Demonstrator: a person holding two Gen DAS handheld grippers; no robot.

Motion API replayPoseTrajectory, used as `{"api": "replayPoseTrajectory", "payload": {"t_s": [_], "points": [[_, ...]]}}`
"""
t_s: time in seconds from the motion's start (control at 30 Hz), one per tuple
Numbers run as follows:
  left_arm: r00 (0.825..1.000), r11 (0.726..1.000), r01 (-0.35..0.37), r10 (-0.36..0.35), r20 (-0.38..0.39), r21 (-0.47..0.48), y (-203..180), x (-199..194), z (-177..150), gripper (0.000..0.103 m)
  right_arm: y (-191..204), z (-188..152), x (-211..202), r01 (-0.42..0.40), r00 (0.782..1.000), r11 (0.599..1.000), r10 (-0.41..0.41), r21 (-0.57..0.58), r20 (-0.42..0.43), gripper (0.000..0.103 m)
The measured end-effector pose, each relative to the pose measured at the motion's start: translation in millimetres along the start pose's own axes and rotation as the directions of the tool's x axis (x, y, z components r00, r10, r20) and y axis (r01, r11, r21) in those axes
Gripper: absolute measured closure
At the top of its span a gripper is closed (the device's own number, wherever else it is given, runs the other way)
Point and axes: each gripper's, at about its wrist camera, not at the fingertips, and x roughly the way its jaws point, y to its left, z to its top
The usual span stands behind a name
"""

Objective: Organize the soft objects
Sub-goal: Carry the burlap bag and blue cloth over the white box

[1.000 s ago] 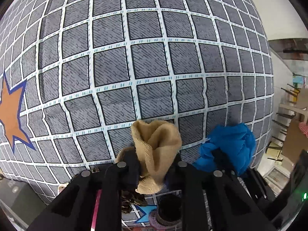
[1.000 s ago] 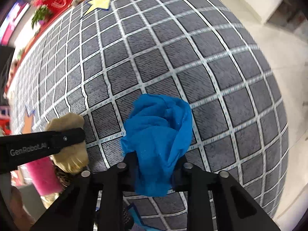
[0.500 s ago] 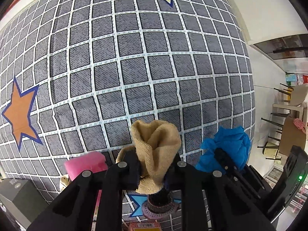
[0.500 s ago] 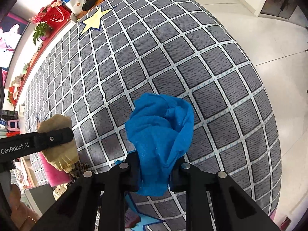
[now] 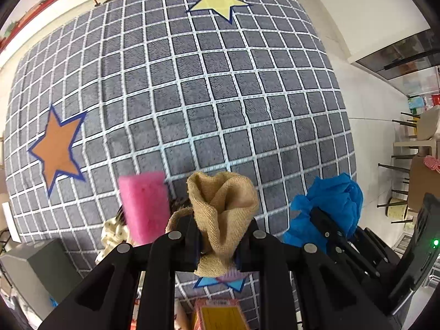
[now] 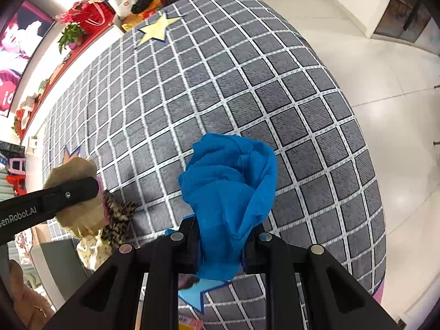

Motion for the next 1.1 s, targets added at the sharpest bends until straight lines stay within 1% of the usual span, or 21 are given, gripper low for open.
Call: {"api": "replayPoseTrajectory", "payload": {"t_s": [0.17, 0.37, 0.53, 0.73, 1.1], "points": [[0.998, 0.998, -0.057, 0.056, 0.033, 0.024, 9, -18, -27, 0.084, 7, -22, -12, -0.008, 1.000, 0.999, 0.009, -0.046, 0.010, 0.082], [0.997, 0.998, -0.067, 0.066, 0.051, 0.017, 21, -14, -39, 0.084, 23, -47, -26, -0.013, 1.000, 0.996, 0.014, -0.093, 0.016, 0.082], [0.992, 0.995, -0.104, 0.103, 0.068, 0.009, 27, -17, -58, 0.084, 36, -65, -42, -0.009, 0.999, 0.992, 0.014, -0.127, 0.042, 0.082], [0.989, 0.993, -0.120, 0.120, 0.088, -0.001, 40, -28, -84, 0.084, 56, -85, -57, -0.004, 0.998, 0.985, 0.014, -0.174, 0.056, 0.082], [0.986, 0.990, -0.121, 0.127, 0.103, -0.067, 79, -40, -122, 0.083, 99, -113, -72, 0.004, 0.997, 0.969, 0.015, -0.248, 0.076, 0.082]]}}
